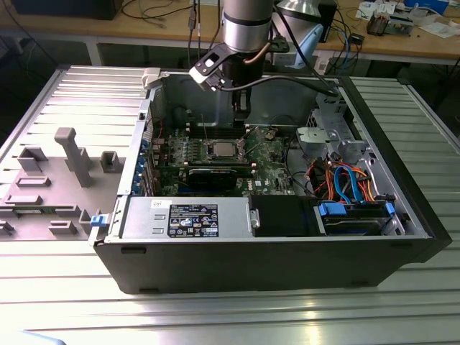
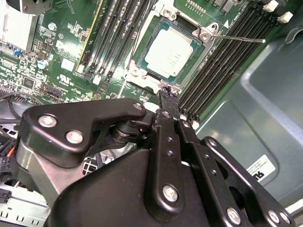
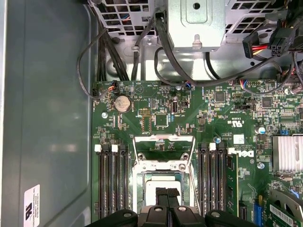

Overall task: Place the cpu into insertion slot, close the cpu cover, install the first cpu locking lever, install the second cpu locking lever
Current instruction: 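Close the cpu cover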

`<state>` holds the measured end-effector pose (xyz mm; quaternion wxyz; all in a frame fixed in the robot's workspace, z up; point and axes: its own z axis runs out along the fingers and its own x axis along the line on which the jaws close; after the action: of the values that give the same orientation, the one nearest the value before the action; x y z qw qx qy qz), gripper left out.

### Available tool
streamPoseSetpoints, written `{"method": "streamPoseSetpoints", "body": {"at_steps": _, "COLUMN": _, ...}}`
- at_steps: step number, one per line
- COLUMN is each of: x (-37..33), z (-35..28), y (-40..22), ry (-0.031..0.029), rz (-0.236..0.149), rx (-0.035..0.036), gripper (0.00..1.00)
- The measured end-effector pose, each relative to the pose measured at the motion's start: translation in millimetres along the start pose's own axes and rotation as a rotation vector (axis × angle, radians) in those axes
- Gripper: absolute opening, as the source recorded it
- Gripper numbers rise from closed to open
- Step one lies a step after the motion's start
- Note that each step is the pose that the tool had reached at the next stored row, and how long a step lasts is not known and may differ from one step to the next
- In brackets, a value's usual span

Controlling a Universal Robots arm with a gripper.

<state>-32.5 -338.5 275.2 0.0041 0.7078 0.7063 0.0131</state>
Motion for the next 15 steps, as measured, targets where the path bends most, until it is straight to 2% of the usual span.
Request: {"method": "streamPoseSetpoints", "body": {"at_steps": 15, "x": 0.0, "z": 0.1, "y": 4.0, "ry": 0.0, "rz": 0.0, "rx": 0.0, "gripper": 0.11}}
